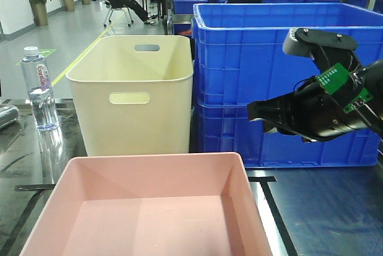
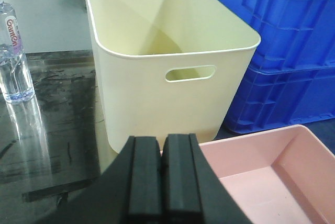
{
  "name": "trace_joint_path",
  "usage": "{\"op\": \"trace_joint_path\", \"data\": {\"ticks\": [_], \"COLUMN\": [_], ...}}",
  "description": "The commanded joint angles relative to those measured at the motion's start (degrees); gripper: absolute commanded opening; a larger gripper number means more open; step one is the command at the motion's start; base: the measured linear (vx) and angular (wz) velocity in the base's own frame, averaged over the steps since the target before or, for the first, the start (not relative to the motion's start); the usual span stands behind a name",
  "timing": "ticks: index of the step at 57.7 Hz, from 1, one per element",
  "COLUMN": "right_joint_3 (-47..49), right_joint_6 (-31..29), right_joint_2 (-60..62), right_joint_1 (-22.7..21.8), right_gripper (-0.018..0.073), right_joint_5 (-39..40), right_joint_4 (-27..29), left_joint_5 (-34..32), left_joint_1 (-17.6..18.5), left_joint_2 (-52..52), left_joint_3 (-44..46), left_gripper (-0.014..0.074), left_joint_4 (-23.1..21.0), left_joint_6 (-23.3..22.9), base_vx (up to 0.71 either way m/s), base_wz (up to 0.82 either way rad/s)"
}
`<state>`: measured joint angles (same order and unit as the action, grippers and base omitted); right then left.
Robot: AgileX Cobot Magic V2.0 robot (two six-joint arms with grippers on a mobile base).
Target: Grab pink bin and stack on right shelf
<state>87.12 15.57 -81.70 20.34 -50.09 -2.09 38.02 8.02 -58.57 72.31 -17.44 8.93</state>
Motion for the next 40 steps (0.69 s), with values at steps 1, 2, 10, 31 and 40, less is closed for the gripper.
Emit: {"op": "trace_joint_path", "data": {"ticks": [1,2,10,31,40], "right_joint_3": [1.85,1.85,1.85,1.85,1.85], "right_joint_6": [-0.17,-0.17,-0.17,-0.17,-0.17], "right_joint_2": [2.0,2.0,2.0,2.0,2.0], "right_joint_1": [-0.44,-0.44,-0.44,-0.44,-0.44], "right_gripper": [0.0231,0.0231,0.0231,0.0231,0.0231], "right_joint_5": [3.74,3.74,3.74,3.74,3.74], "right_joint_4": [-0.57,-0.57,-0.57,-0.57,-0.57], "left_joint_5": [-3.97,-3.97,-3.77,-19.17,-26.93], "left_joint_1": [0.16,0.16,-0.04,-2.77,-6.53], "left_joint_2": [0.74,0.74,0.78,21.08,34.96], "left_joint_3": [1.67,1.67,1.56,-28.53,-46.77], "left_gripper": [-0.0009,-0.0009,-0.0009,-0.0008,-0.0008], "left_joint_4": [-0.82,-0.82,0.51,21.88,23.55], "left_joint_6": [-0.19,-0.19,-0.12,-12.7,-17.06], "base_vx": [0.0,0.0,0.0,0.0,0.0], "base_wz": [0.0,0.0,0.0,0.0,0.0]}}
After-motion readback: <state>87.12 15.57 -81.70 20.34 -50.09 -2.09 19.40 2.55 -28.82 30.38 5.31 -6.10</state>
